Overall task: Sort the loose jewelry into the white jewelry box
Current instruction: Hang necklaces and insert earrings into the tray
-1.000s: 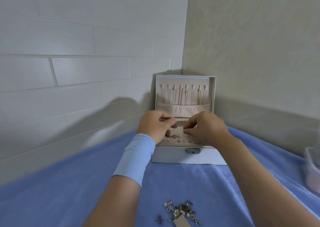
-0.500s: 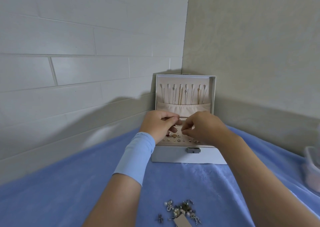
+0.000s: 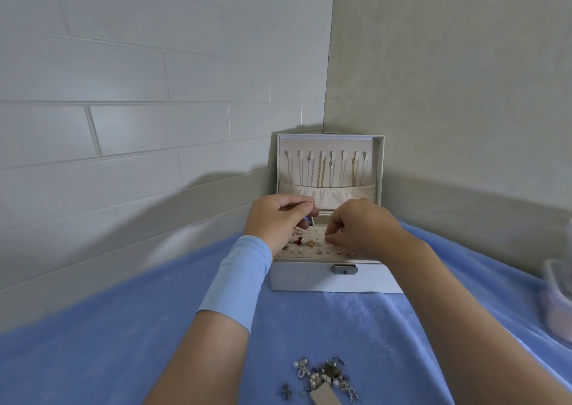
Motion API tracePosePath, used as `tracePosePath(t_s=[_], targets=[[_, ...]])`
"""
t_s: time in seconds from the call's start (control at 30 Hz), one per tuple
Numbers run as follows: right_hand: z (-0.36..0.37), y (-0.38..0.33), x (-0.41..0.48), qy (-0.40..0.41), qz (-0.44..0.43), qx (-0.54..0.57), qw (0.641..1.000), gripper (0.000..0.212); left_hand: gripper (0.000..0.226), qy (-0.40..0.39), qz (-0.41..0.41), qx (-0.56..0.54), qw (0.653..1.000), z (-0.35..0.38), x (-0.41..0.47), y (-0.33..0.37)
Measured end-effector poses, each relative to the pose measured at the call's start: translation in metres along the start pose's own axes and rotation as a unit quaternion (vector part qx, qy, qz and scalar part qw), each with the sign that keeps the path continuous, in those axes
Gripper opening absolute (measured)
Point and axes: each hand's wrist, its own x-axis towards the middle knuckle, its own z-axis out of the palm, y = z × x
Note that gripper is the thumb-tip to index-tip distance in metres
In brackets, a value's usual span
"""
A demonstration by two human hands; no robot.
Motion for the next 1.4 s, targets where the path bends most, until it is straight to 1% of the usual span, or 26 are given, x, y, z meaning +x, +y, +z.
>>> tracePosePath(t_s=[0.13, 0.23, 0.37, 0.43, 0.6, 0.8, 0.9, 0.97, 1.0, 1.03, 1.1, 1.13, 1.3, 1.33, 1.4], targets=[[0.001, 0.001, 0.000, -0.003, -0.015, 0.006, 1.000, 0.007, 0.013, 0.008, 0.007, 0.010, 1.000, 0.000, 0.001, 0.000], [0.004, 0.002, 0.001, 0.006, -0.020, 0.012, 1.000, 0.012, 0.011, 0.006, 0.006, 0.014, 1.000, 0.001, 0.002, -0.001], [0.006, 0.003, 0.000, 0.020, -0.018, 0.007, 1.000, 0.005, 0.010, 0.005, 0.003, 0.010, 1.000, 0.001, 0.001, 0.000], [0.006, 0.002, 0.001, 0.025, -0.017, -0.001, 1.000, 0.005, 0.011, 0.002, 0.001, 0.003, 1.000, 0.001, 0.001, 0.001], [0.003, -0.001, 0.001, -0.001, -0.021, -0.027, 0.999, 0.005, 0.013, 0.001, 0.005, 0.011, 1.000, 0.001, 0.001, 0.001], [-0.002, 0.001, -0.002, -0.033, -0.029, 0.004, 0.999, 0.011, 0.017, 0.007, 0.011, 0.026, 1.000, 0.001, 0.000, 0.000], [-0.003, 0.007, -0.001, -0.036, -0.019, 0.052, 0.998, 0.016, 0.018, 0.006, 0.006, 0.031, 0.999, 0.001, -0.001, 0.000], [-0.005, 0.012, -0.001, -0.012, -0.011, 0.104, 0.994, 0.014, 0.018, 0.006, 0.002, 0.032, 0.999, 0.002, -0.002, 0.000], [-0.006, 0.013, -0.001, 0.012, -0.014, 0.151, 0.988, 0.011, 0.017, 0.007, 0.001, 0.033, 0.999, 0.003, -0.002, 0.001], [-0.008, 0.013, -0.002, 0.035, -0.022, 0.217, 0.975, 0.009, 0.015, 0.008, -0.001, 0.035, 0.999, 0.005, -0.003, 0.002], [-0.015, 0.010, -0.006, 0.058, -0.042, 0.345, 0.936, 0.011, 0.014, 0.005, -0.009, 0.037, 0.999, 0.008, -0.004, 0.004], [-0.018, 0.009, -0.008, 0.058, -0.050, 0.372, 0.925, 0.011, 0.014, 0.002, -0.014, 0.036, 0.999, 0.009, -0.004, 0.004], [-0.020, 0.010, -0.009, 0.062, -0.038, 0.412, 0.908, 0.005, 0.017, -0.023, -0.001, 0.033, 0.999, 0.011, -0.005, 0.005], [-0.018, 0.013, -0.007, 0.065, -0.030, 0.409, 0.910, 0.004, 0.017, -0.026, 0.002, 0.046, 0.999, 0.012, -0.003, 0.003], [-0.012, 0.018, -0.004, 0.067, -0.012, 0.366, 0.928, 0.004, 0.016, -0.025, 0.017, 0.113, 0.993, 0.014, 0.001, -0.004]])
